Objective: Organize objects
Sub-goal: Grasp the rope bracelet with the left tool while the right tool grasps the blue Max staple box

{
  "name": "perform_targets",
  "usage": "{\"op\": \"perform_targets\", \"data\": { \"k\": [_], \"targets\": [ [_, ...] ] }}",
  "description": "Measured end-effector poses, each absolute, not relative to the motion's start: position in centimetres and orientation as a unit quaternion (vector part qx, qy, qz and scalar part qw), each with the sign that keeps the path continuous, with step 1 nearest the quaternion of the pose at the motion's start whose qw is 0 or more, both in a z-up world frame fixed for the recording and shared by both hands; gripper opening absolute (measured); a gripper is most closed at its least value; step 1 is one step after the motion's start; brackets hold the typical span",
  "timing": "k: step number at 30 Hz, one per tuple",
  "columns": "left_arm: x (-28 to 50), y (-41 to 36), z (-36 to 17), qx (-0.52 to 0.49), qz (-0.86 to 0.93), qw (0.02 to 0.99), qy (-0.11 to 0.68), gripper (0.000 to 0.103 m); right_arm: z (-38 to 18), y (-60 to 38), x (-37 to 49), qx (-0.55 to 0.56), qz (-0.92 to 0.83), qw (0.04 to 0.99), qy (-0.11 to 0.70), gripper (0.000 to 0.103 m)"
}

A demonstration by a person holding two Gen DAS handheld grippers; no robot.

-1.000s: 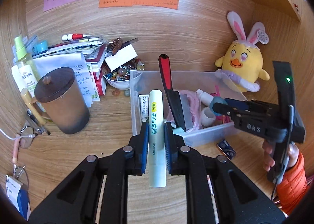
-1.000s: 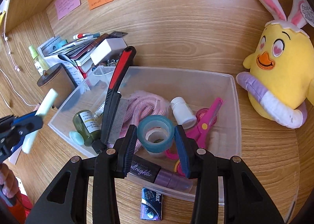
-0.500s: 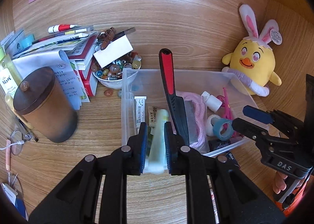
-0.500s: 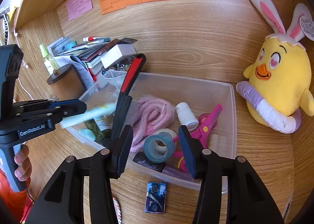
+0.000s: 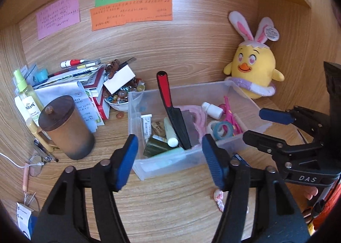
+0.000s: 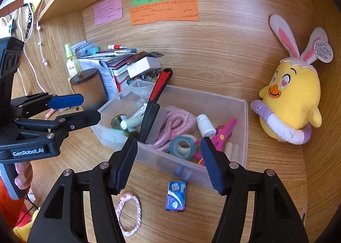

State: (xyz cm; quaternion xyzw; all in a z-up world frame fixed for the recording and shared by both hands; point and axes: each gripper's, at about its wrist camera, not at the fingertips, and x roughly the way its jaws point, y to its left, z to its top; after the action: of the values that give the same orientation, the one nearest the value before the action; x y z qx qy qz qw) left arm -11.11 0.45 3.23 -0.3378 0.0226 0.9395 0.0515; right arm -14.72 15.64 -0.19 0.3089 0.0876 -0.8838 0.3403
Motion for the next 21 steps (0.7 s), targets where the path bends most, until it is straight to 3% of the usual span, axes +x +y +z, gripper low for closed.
{"op": "perform_targets", "data": {
  "k": [3,10,17,21],
  "targets": [
    [-9.9,0.7,2.8,-0.342,0.937,0.064,0.025,0.078,-0.9,16.2,-13.9,0.314,-0.883,0.338,0.091,0.060],
    [-8.0,1.4,0.5,-0.369,0.926,0.072,0.043,0.088,-4.3,17.7,-13.4,0.361,-0.870,0.322,0.099,0.061],
    [-7.4,1.5,-3.0,-0.414,0.907,0.068,0.031,0.088,-7.9,17.4,-14.8,0.419,-0.849,0.303,0.111,0.060],
    [-7.6,1.8,-4.3,-0.433,0.898,0.072,0.025,0.088,-8.6,16.6,-15.6,0.429,-0.843,0.302,0.119,0.051]
  ]
}}
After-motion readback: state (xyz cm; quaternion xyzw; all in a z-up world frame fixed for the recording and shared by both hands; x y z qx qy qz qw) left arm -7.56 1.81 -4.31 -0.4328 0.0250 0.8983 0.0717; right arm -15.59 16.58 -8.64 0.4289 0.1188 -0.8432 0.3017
